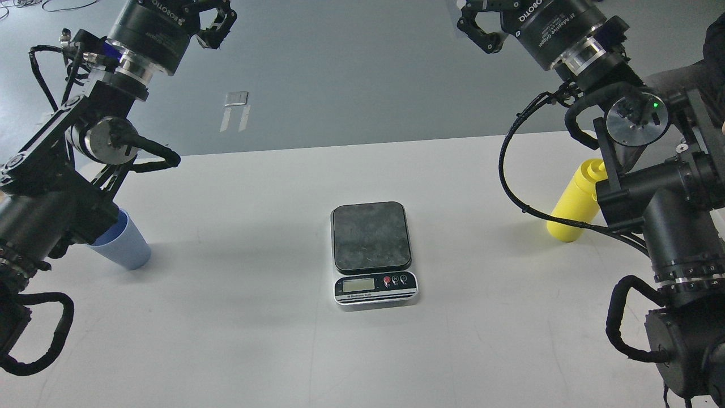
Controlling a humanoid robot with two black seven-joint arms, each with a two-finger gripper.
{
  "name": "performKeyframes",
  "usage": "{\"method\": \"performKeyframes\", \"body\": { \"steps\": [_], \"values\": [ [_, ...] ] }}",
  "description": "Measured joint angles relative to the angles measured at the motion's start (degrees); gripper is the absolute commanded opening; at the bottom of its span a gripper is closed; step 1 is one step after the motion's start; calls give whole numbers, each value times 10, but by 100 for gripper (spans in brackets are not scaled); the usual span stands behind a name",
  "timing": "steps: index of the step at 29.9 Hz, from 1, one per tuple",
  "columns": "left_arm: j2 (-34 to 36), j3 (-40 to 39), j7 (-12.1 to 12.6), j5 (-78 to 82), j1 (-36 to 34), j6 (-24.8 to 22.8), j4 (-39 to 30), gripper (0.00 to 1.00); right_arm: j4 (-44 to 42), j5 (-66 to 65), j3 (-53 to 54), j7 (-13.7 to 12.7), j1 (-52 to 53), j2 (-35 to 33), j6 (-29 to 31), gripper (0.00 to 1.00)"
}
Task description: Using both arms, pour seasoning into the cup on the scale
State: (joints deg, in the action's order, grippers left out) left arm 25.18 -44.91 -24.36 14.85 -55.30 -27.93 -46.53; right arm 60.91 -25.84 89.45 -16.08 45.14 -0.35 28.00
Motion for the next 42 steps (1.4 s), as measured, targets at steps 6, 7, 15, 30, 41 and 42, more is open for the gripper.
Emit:
{"method": "performKeyframes", "body": {
  "steps": [6,7,15,30,41,42],
  "values": [
    [0,0,0,0,0,0,0,98,0,0,0,0,-1,0,0,100],
    [0,0,0,0,0,0,0,98,0,0,0,0,-1,0,0,100],
    [0,0,0,0,0,0,0,98,1,0,0,0,-1,1,0,100],
    [-2,0,-1,0,-1,3,0,98,6,0,1,0,-1,0,0,100],
    [-2,0,-1,0,-1,4,-1,98,7,0,2,0,-1,-1,0,100],
    [-2,0,-1,0,-1,4,-1,98,7,0,2,0,-2,-1,0,100]
  ]
}}
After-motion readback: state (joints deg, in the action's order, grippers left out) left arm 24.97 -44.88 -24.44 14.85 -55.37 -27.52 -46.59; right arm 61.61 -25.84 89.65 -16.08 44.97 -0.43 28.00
